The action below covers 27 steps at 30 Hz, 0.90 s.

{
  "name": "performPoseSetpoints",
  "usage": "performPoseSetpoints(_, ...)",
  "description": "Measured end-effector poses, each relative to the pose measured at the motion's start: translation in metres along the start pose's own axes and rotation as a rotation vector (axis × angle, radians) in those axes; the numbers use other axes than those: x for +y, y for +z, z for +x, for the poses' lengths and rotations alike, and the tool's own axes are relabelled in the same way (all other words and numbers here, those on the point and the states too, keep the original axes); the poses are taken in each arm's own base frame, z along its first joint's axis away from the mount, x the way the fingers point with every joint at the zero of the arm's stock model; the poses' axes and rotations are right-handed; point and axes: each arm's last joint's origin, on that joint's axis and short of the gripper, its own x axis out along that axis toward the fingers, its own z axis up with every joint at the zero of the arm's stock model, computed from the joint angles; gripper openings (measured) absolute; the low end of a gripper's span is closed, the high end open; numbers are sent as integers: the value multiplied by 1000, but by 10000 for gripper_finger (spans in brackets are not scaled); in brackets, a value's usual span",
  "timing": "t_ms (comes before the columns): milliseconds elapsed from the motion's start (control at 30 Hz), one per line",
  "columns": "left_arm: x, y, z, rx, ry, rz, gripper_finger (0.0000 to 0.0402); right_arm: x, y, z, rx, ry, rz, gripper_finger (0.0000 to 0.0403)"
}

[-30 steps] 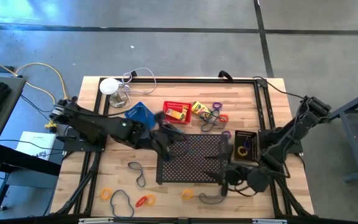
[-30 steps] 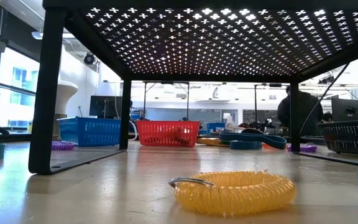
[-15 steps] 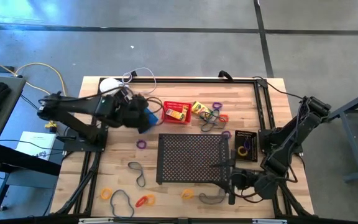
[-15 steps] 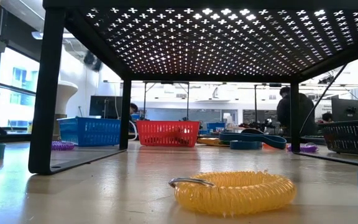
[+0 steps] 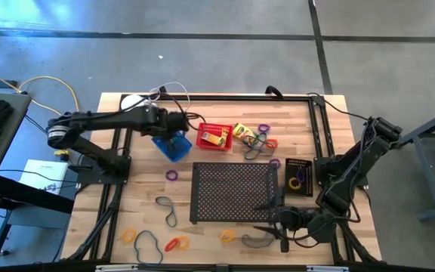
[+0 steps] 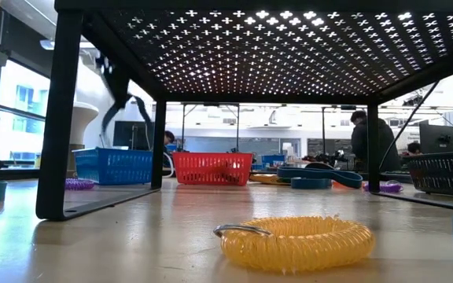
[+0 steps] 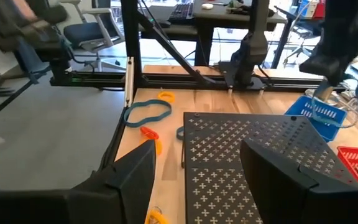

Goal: Pick & Place Office Desk Supplies
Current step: Put the blue rubber band into the blue bin

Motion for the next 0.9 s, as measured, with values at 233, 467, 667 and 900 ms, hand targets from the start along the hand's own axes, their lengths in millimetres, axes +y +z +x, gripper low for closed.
performPoseSetpoints(233,6,-8,38,60,-132,18,1,0,0,0,2,5,0,222)
performPoseSetpoints(467,3,-16,43,101,-139,39,2,-6,2,6,1,-21,44,222)
performPoseSetpoints(667,0,-15,38,88,-144,55,33,-10,3,11,19,8,66,222)
performPoseSetpoints(900,1,-9,29,76,-130,20,75,-11,3,13,35,44,72,222)
